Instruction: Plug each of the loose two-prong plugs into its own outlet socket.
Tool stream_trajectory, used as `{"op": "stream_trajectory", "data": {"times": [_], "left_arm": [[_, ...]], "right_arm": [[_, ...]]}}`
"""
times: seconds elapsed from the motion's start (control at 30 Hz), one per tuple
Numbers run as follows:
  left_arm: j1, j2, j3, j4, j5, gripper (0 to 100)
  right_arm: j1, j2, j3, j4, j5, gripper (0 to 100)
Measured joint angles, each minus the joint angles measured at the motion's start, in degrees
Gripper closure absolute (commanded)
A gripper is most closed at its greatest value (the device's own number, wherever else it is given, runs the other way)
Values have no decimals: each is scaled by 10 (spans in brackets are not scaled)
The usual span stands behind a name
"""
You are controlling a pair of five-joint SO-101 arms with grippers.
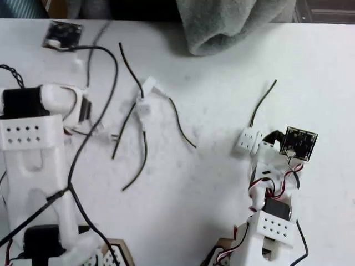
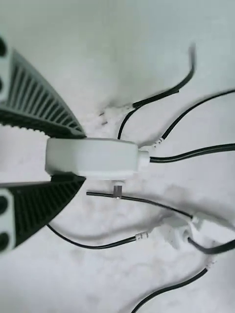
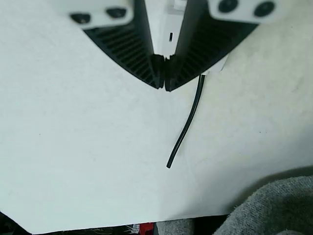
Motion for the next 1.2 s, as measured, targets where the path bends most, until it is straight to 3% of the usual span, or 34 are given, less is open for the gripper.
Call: {"op": "stream_trajectory", "data": {"times": [0.33,0.47,0.63,0.7,0.83,1.03,1.2], "left_arm": [[43,49,38,39,-25,970],[129,42,108,39,-45,970],[265,-47,180,34,-14,970],[303,-89,212,15,-11,970],[316,-116,296,-43,-9,970],[322,-97,460,-153,-91,970],[347,-124,499,-198,-105,970]], "right_arm": [[0,0,0,0,0,974],[0,0,0,0,0,974],[0,0,0,0,0,974],[0,0,0,0,0,974],[0,0,0,0,0,974],[0,0,0,0,0,974],[0,0,0,0,0,974]]}}
